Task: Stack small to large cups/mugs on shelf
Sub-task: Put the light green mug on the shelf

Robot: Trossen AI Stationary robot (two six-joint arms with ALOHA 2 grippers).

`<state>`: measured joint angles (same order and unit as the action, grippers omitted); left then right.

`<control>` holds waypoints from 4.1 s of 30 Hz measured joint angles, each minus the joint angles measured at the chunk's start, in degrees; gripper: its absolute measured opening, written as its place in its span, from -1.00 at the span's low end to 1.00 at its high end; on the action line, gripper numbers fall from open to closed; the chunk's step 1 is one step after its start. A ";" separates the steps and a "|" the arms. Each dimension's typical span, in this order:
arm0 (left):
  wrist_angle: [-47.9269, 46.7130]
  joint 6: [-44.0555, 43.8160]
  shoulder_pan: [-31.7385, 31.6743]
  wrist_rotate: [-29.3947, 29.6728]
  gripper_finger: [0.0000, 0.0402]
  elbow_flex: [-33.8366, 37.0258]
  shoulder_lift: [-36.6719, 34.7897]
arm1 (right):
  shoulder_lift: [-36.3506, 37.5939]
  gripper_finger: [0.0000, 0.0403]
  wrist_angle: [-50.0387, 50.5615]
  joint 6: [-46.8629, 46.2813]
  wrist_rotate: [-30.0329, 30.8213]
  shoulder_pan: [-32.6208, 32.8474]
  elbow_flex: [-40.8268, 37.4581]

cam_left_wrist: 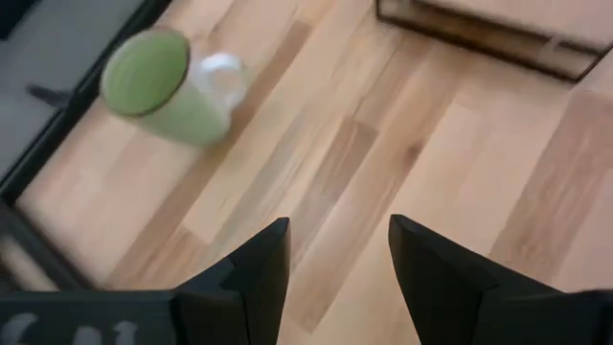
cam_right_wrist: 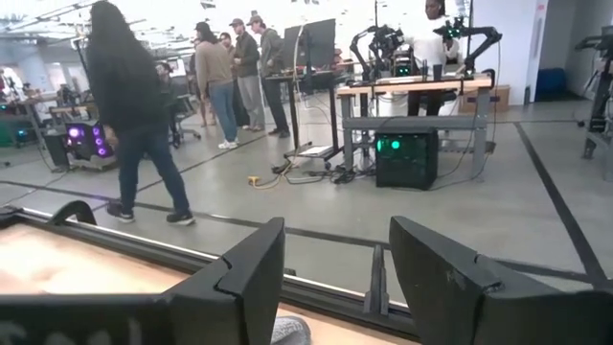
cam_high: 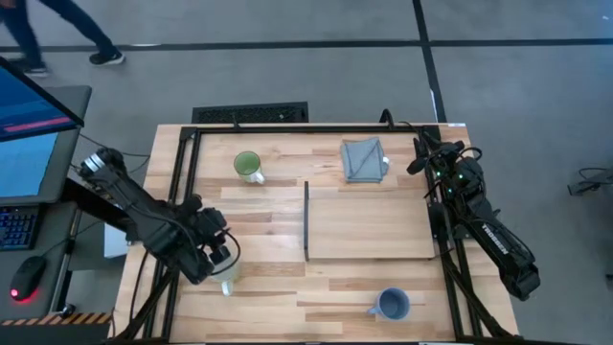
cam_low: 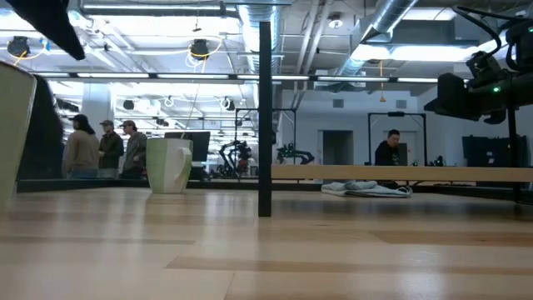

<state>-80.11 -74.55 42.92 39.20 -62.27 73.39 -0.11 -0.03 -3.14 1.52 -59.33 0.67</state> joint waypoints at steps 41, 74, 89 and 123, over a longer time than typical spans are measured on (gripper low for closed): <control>4.63 5.19 0.00 -21.57 -0.01 -0.36 0.57 | -0.01 0.05 0.00 0.07 0.02 0.00 0.00; 13.17 23.04 -3.37 -25.32 -0.01 -0.34 0.62 | -0.01 0.05 0.02 0.07 0.01 0.00 0.00; 13.44 23.28 -3.32 -25.86 -0.01 -0.29 0.87 | -0.01 0.05 0.02 0.07 0.00 0.01 0.00; 13.62 24.37 -3.52 -27.24 -0.01 3.36 1.01 | -0.01 0.05 0.02 -1.41 0.01 0.00 0.00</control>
<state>-66.49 -50.18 39.40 11.95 -58.92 74.40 -0.12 -0.01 -4.55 1.53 -59.33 0.67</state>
